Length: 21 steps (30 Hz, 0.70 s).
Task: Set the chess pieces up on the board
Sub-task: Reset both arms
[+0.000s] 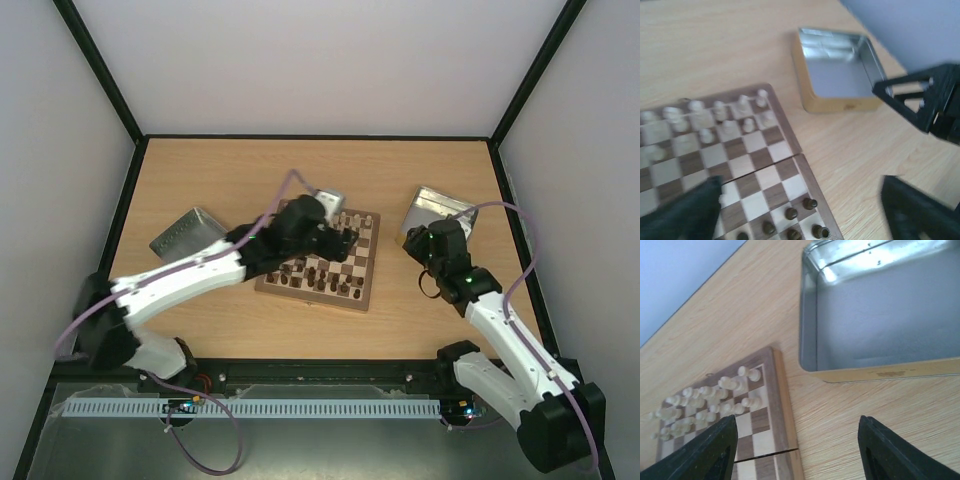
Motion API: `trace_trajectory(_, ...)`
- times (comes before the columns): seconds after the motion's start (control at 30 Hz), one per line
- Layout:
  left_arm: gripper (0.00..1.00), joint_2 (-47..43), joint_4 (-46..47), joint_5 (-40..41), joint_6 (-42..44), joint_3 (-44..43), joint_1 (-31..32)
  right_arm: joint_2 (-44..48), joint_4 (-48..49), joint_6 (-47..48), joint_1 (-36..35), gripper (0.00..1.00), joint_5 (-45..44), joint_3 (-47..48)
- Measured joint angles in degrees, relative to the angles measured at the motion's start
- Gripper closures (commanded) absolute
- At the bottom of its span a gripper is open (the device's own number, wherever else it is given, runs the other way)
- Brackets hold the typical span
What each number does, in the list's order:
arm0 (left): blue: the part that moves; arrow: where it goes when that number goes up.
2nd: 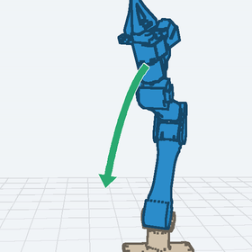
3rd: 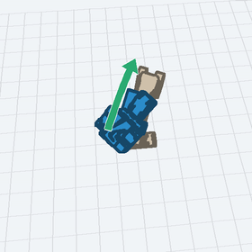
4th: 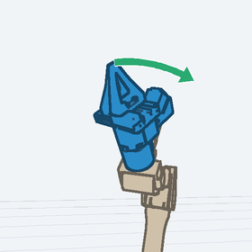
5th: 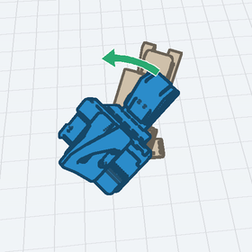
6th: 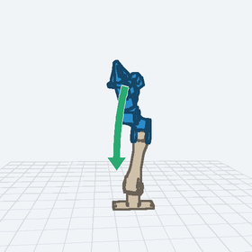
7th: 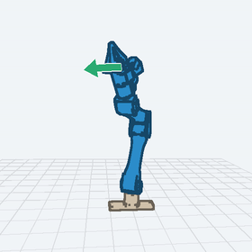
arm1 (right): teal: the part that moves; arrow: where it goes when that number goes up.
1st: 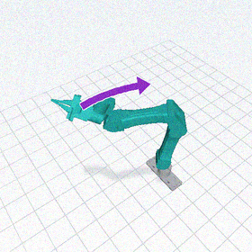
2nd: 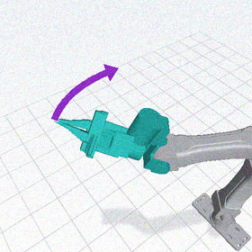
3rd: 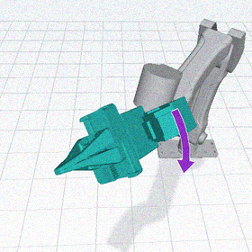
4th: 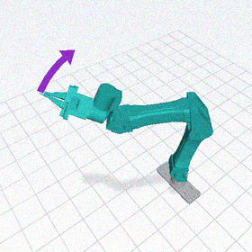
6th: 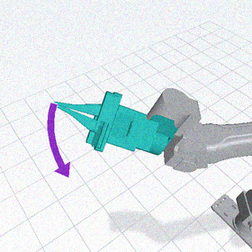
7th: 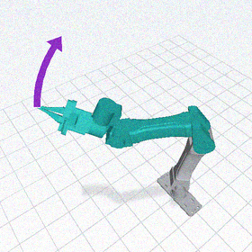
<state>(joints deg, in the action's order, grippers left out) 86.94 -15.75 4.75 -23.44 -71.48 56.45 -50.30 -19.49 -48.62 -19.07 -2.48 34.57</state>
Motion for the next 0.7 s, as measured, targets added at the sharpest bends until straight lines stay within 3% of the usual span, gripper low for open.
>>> trace_trajectory(0.27,0.01,-25.0,-0.6,5.7,-2.6,12.6,-3.3,7.3,-2.8,5.2,0.0,0.0,2.6,1.8)
trace_trajectory(0.7,0.01,-53.1,-13.2,22.6,-7.1,16.1,-3.4,18.1,-18.3,10.4,0.1,0.02,-8.4,17.5)
